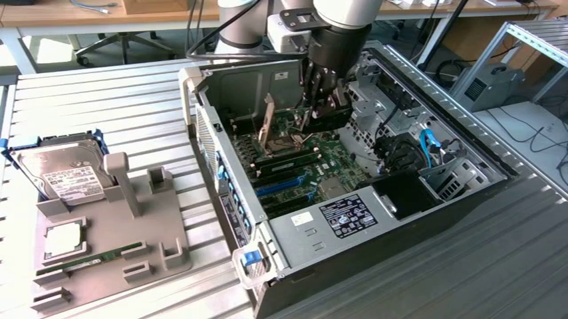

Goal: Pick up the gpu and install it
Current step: 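Insert the gpu into the slot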

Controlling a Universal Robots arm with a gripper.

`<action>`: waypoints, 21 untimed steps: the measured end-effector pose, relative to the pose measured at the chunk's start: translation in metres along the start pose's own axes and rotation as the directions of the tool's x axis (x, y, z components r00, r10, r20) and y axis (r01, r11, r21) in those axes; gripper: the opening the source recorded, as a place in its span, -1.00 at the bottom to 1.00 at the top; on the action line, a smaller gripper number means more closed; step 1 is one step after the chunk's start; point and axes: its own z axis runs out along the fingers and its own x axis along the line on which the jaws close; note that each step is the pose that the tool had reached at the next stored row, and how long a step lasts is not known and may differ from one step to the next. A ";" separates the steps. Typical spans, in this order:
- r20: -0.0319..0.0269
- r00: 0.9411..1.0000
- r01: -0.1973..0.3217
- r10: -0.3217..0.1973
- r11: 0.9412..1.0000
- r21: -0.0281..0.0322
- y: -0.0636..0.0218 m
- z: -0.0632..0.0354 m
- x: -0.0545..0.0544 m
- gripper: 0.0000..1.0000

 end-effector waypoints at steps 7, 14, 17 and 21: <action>0.000 1.000 0.000 0.000 1.000 0.000 0.0004 0.0000 0.004 -0.47; 0.000 1.000 0.000 0.000 1.000 0.000 0.0009 0.0003 0.007 -0.47; 0.000 1.000 0.000 0.000 1.000 0.000 0.0011 0.0004 0.008 -0.47; 0.000 1.000 0.000 0.000 1.000 0.000 0.0014 0.0006 0.009 -0.47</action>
